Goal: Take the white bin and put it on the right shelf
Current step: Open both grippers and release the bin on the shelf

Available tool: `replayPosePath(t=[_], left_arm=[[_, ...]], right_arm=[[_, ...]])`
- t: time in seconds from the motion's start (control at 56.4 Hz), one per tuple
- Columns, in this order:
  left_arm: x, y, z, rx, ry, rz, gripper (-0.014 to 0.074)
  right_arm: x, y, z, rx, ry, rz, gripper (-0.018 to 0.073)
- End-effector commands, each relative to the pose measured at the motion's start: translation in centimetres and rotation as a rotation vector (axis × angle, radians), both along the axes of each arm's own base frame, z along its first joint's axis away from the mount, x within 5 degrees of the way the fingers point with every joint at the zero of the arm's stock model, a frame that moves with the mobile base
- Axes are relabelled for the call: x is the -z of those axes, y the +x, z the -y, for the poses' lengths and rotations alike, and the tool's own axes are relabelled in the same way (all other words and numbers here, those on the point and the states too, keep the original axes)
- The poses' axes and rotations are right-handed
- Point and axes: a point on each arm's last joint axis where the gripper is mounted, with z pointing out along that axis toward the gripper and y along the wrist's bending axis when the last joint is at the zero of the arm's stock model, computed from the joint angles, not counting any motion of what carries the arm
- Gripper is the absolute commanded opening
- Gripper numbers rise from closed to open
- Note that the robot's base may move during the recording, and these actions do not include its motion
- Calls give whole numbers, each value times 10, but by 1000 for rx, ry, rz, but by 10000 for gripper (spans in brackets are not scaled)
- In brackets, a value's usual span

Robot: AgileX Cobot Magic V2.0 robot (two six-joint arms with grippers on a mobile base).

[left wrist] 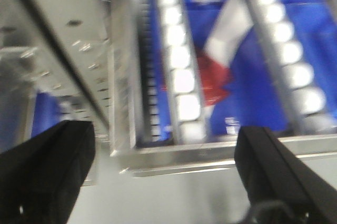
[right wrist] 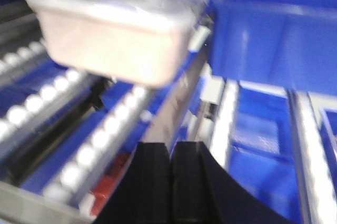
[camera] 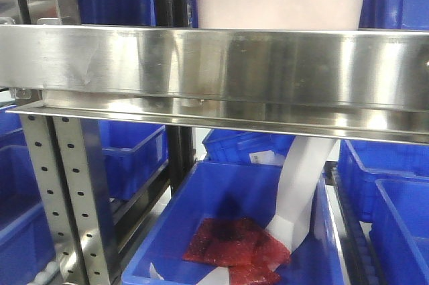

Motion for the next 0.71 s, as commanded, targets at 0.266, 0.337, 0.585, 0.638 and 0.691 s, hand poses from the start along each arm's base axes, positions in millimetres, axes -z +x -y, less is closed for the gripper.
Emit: replayPosePath(t=[0.266,0.337,0.585,0.638,0.691], left_arm=[[46,-84,-12,-67,-133,440,-120],[60,-98,-18,-87,-150,504,-120],[95,-144,-35,-127,-193,684,-127],[99,-148,-37,-131,-198,702,-127],[101,-152,-38,-131,-202,712,-127]], right_arm=[[63,-62,-2,92,-6,271,68],[69,-75,-3,96,-9,327,68],[65,-94,-4,114,-16,465,68],[64,-94,-4,117,-15,477,68],[64,-94,-4,118,-14,481,68]])
